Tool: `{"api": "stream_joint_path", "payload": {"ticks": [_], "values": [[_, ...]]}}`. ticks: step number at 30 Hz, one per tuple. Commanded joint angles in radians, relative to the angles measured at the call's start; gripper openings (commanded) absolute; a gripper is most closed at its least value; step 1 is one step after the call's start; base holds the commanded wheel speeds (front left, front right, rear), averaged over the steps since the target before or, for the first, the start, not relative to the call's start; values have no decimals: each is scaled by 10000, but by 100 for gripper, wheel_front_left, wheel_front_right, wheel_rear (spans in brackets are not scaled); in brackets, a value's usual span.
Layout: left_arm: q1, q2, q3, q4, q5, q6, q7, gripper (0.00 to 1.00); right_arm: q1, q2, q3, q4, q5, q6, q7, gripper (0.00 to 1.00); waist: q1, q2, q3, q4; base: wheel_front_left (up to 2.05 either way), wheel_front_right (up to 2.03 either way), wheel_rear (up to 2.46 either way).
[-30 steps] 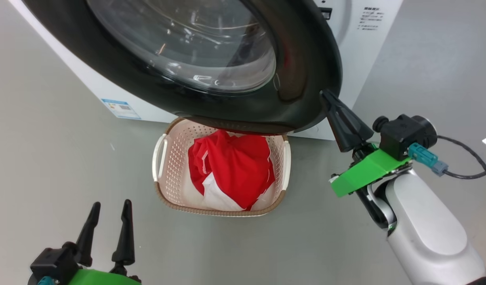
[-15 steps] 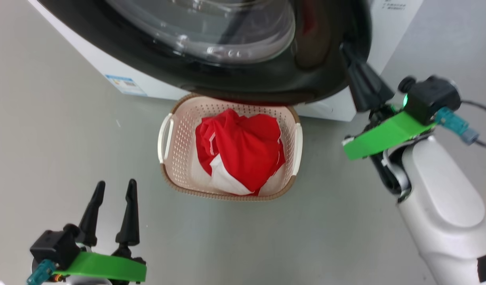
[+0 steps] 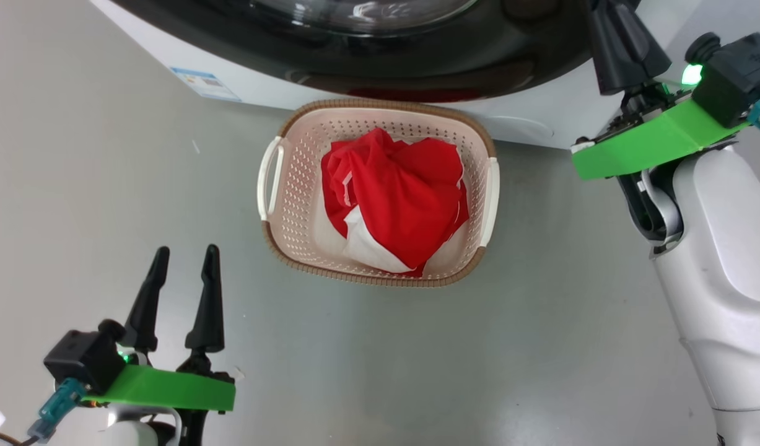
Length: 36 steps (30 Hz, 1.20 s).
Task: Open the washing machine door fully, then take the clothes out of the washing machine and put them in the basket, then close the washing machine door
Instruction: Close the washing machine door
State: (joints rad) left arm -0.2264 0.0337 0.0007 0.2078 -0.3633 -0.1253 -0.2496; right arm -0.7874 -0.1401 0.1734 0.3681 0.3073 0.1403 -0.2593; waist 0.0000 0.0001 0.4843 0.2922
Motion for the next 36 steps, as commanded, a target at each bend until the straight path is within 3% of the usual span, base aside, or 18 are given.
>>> {"api": "stream_joint_path", "payload": {"ticks": [1,11,12,14,15,16,36], "values": [[-98,166,357,-255,-44,-54,-122,100,-356,137,-147,-260,-61,-96,-25,0,0,-1,118,66,0,0,0],[-144,166,410,-182,46,-54,-122,100,-193,198,243,-321,-109,-96,-25,0,0,-1,-14,-89,0,0,0],[-132,166,420,-159,75,-54,-122,100,-83,191,345,-302,-103,-96,-25,7,0,-1,-80,-125,0,0,0],[-92,166,451,-115,147,-54,-122,100,166,175,545,-280,-95,-96,-25,39,0,-1,-221,-208,0,0,0],[-67,166,468,-98,192,-54,-122,100,299,168,618,-280,-84,-96,-25,75,0,-1,-301,-256,0,0,0],[-38,166,487,-82,243,-54,-122,100,445,160,678,-283,-71,-96,-25,100,0,-1,-385,-307,0,0,0],[987,391,944,123,985,-54,-122,100,3835,155,364,-552,171,-96,-25,100,0,-1,-2272,-1481,0,0,0]]}}
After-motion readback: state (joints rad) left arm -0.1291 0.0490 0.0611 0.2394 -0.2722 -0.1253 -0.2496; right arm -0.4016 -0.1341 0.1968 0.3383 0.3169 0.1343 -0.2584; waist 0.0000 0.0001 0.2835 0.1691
